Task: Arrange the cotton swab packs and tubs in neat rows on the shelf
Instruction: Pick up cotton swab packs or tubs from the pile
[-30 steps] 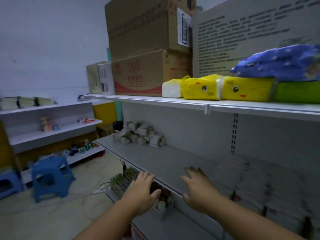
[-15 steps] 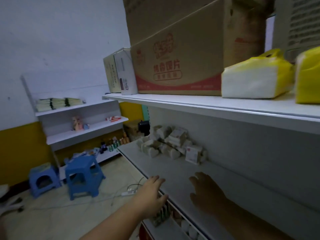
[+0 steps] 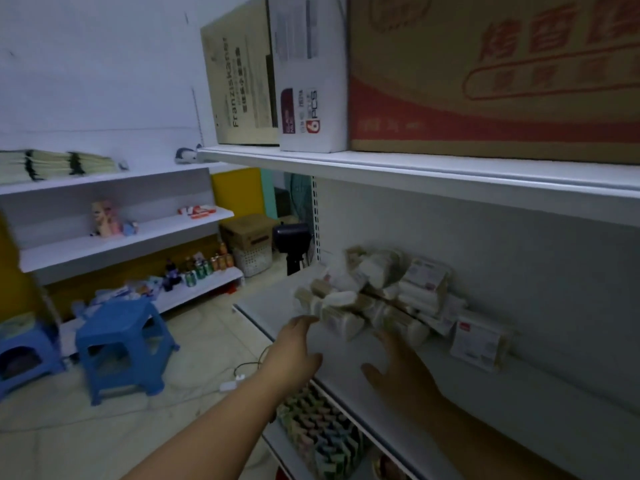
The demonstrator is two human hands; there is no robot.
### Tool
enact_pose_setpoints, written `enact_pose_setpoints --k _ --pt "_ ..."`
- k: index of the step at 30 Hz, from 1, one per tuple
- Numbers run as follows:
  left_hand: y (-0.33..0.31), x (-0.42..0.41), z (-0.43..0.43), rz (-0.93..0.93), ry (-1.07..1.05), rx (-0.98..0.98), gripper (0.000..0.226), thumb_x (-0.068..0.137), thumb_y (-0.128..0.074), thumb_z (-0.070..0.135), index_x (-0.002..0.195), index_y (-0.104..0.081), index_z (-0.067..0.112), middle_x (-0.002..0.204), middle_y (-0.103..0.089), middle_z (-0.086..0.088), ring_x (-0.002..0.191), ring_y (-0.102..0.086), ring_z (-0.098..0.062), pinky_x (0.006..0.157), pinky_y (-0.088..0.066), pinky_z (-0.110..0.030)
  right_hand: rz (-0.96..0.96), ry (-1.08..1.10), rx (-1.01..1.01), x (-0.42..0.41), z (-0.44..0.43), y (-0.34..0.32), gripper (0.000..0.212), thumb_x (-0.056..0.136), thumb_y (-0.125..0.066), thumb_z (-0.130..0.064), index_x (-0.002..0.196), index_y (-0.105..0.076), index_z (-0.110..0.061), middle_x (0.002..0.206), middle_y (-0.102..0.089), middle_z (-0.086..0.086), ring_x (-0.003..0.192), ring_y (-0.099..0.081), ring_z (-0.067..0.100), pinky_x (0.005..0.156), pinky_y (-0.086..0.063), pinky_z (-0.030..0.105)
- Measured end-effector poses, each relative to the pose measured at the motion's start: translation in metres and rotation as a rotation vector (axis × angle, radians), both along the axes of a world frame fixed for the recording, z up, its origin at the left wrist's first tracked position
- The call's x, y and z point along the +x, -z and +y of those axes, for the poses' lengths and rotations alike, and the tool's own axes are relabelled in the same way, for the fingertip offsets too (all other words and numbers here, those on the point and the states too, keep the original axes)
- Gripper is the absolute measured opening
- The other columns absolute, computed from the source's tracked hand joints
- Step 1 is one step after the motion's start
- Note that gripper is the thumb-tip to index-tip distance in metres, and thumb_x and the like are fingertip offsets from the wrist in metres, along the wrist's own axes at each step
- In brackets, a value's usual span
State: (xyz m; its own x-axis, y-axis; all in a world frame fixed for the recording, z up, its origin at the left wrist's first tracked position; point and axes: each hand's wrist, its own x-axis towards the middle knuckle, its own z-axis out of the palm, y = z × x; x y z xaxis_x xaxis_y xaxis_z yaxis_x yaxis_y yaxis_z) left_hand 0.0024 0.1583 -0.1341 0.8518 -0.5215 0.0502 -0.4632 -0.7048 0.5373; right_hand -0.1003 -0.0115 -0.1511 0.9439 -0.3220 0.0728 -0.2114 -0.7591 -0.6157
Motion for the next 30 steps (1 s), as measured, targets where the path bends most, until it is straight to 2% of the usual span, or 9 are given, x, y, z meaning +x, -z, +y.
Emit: enact_pose_setpoints --k 3,5,8,11,16,19,24,28,30 --pt "-0.002 0.051 0.001 -0.014 -0.012 -0.087 0.072 0.082 -0.068 0.024 0.143 -0.031 0.02 0.149 -0.029 -0.005 0.136 -0.032 -0.025 0.107 -0.034 -0.035 -0.05 0.153 0.087 0.037 0.019 0.006 0.072 0.088 -0.062 -0.034 0.144 -0.022 -0.013 0.148 -0.026 0.006 0.137 -0.027 0.021 0.103 -0.03 0.025" --pt "-0.003 0.081 -0.005 -0.065 0.016 -0.071 0.074 0.084 -0.067 0.028 0.146 -0.027 0.018 0.154 -0.022 -0.006 0.142 -0.019 -0.026 0.115 -0.023 -0.036 -0.097 0.286 0.086 0.054 0.024 0.011 0.076 0.082 -0.068 -0.035 0.142 -0.026 -0.017 0.145 -0.028 0.005 0.135 -0.027 0.022 0.103 -0.031 0.028" --pt "0.004 0.11 -0.013 -0.039 0.062 -0.046 0.089 0.079 -0.072 0.038 0.149 -0.018 0.022 0.158 -0.007 -0.004 0.146 -0.003 -0.023 0.116 -0.016 -0.035 -0.095 0.442 -0.024 0.069 0.027 0.017 0.077 0.074 -0.072 -0.045 0.138 -0.036 -0.023 0.139 -0.036 0.004 0.131 -0.033 0.023 0.103 -0.034 0.032" --pt "0.021 0.132 -0.019 0.019 0.122 -0.098 0.094 0.072 -0.078 0.034 0.147 -0.02 0.026 0.156 -0.015 0.0 0.143 -0.014 -0.019 0.11 -0.027 -0.029 -0.056 0.477 -0.128 0.077 0.029 0.019 0.07 0.071 -0.069 -0.055 0.13 -0.046 -0.028 0.132 -0.042 0.003 0.124 -0.04 0.023 0.099 -0.041 0.034" --pt "0.031 0.142 -0.02 0.033 0.121 -0.191 0.075 0.071 -0.079 0.033 0.135 -0.042 0.022 0.131 -0.051 -0.001 0.119 -0.05 -0.021 0.096 -0.038 -0.029 -0.161 0.472 0.043 0.072 0.022 0.028 0.059 0.067 -0.08 -0.038 0.118 -0.055 -0.019 0.121 -0.05 0.002 0.115 -0.048 0.022 0.091 -0.045 0.034" --pt "0.029 0.137 -0.015 0.061 0.183 -0.233 0.063 0.074 -0.078 0.022 0.129 -0.047 0.022 0.117 -0.056 0.004 0.105 -0.053 -0.014 0.086 -0.038 -0.021 -0.177 0.481 0.241 0.062 0.019 0.028 0.05 0.074 -0.076 -0.033 0.117 -0.054 -0.02 0.115 -0.055 -0.004 0.109 -0.053 0.018 0.088 -0.046 0.031" --pt "0.025 0.112 -0.002 0.157 0.213 -0.334 0.057 0.068 -0.083 0.023 0.107 -0.048 0.044 0.105 -0.055 0.017 0.091 -0.054 -0.005 0.074 -0.041 -0.015 -0.273 0.521 0.451 0.037 0.014 0.02 0.033 0.08 -0.072 -0.026 0.111 -0.059 -0.026 0.105 -0.065 -0.007 0.094 -0.062 0.011 0.075 -0.052 0.028" --pt "0.022 0.077 0.002 0.372 0.167 -0.427 0.051 0.069 -0.083 0.025 0.111 -0.053 0.025 0.104 -0.063 0.003 0.092 -0.062 -0.014 0.072 -0.048 -0.02 -0.367 0.559 0.539 0.006 0.009 0.006 0.025 0.088 -0.063 -0.025 0.112 -0.058 -0.027 0.095 -0.061 -0.013 0.082 -0.054 -0.004 0.062 -0.043 0.013" --pt "0.018 0.054 0.001 0.432 0.189 -0.499 0.045 0.073 -0.08 0.019 0.112 -0.055 0.018 0.102 -0.067 0.0 0.094 -0.065 -0.018 0.072 -0.052 -0.02 -0.399 0.582 0.549 -0.017 0.002 0.001 0.022 0.089 -0.062 -0.023 0.111 -0.06 -0.023 0.097 -0.063 -0.006 0.083 -0.058 0.006 0.061 -0.044 0.016"
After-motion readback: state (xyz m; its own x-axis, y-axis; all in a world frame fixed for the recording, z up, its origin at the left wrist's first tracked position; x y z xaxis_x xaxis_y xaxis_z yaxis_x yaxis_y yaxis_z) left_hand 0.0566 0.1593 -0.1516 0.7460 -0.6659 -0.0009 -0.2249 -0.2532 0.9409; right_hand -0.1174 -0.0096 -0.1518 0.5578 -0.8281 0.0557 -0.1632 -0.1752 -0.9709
